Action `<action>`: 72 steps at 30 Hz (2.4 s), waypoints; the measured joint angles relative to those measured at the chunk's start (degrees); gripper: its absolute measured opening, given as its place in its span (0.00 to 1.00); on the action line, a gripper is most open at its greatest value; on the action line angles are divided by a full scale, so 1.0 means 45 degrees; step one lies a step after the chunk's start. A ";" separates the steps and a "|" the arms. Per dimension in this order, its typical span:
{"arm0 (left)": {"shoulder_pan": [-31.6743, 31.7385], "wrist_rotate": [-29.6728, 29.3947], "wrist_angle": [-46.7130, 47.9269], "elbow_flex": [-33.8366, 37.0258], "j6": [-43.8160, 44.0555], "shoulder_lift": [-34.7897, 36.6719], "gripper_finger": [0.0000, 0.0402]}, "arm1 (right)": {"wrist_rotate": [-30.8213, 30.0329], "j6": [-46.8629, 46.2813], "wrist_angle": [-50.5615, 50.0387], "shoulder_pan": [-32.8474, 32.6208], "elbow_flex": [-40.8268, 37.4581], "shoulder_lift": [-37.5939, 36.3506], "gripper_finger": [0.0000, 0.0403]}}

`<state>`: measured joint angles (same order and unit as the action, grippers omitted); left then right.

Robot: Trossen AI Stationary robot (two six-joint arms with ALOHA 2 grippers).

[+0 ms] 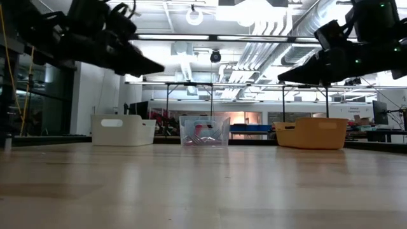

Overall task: Sort silverware by color (type)
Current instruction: Return to Home Position

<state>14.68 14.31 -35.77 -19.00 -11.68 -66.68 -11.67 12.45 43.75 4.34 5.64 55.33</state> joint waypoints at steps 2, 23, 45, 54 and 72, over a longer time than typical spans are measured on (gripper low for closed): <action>0.0236 0.0013 -0.0093 0.0507 -0.0028 0.0446 0.00 | 0.0042 0.0310 -0.0006 -0.0172 -0.0100 -0.0064 0.00; 0.1666 0.0801 0.3192 0.2107 -0.0106 0.6468 0.00 | 0.0133 0.0360 -0.3502 -0.0452 -0.1139 -0.4728 0.00; 0.2926 0.1605 0.5723 0.3093 0.0209 1.1146 0.00 | 0.0275 0.1018 -0.9171 0.0464 -0.1134 -1.2308 0.00; 0.3249 0.1678 0.8252 0.3098 0.0219 1.4330 0.00 | 0.0843 0.0651 -0.9251 0.1268 -0.1134 -1.2269 0.00; 0.3235 0.0697 0.7084 0.4083 0.1244 1.4777 0.00 | 0.0032 0.0388 -0.8618 0.1364 -0.1139 -1.2235 0.00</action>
<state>29.23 17.44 -3.89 -0.62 -6.09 -0.19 -11.53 14.19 4.97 10.48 0.51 0.27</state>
